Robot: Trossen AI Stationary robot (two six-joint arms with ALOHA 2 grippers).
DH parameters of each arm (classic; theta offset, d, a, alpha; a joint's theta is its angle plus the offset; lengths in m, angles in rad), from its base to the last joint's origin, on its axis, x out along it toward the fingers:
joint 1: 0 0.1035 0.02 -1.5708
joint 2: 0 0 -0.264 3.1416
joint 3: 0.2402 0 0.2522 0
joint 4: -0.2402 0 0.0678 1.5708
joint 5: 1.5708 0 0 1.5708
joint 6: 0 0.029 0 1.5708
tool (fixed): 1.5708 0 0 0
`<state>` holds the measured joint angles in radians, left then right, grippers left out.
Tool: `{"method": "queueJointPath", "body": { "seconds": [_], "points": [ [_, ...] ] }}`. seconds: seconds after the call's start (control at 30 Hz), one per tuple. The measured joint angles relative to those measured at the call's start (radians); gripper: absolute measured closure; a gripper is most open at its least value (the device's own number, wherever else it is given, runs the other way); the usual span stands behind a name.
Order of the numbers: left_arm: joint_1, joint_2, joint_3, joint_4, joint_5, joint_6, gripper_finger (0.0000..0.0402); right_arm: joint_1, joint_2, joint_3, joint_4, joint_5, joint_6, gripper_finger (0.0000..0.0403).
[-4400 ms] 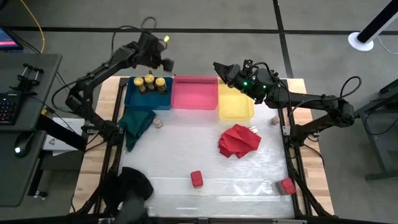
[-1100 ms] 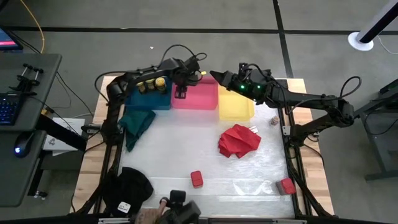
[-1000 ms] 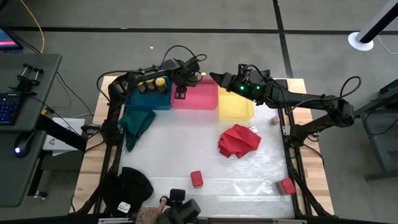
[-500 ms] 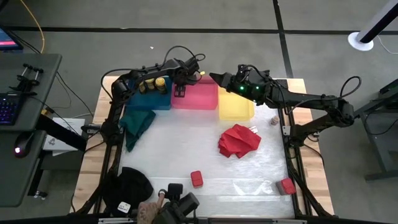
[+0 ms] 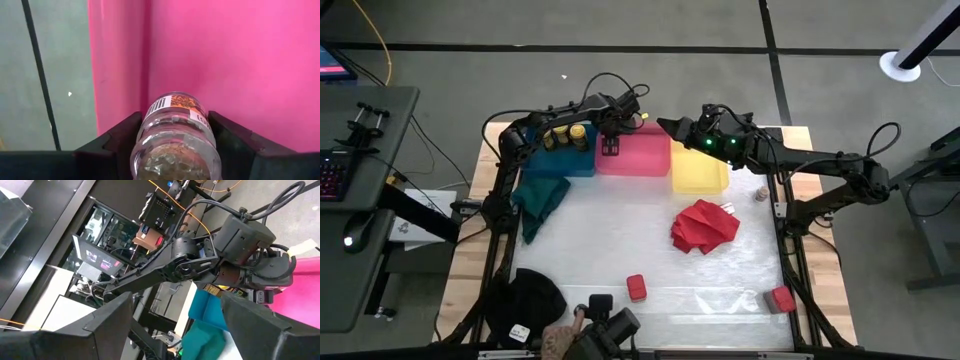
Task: Sort spices by type
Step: Put the left brown seasoning bottle into the pink bin
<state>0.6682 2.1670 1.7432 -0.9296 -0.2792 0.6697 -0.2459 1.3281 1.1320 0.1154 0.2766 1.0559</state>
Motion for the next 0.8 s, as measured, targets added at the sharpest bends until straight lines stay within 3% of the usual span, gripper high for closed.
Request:
{"method": "queueJointPath", "body": {
  "seconds": [0.3, 0.8],
  "points": [
    [0.006, 0.0, -0.012, 0.015, 0.081, 0.017, 0.02, 0.0, 0.0, 0.0, 0.0, -0.008, 0.001, 0.0107],
    [0.011, 0.046, -0.013, 0.017, 0.088, 0.032, 0.0199, 0.005, 0.0, 0.0, -0.015, -0.008, 0.001, 0.0107]
  ]
}}
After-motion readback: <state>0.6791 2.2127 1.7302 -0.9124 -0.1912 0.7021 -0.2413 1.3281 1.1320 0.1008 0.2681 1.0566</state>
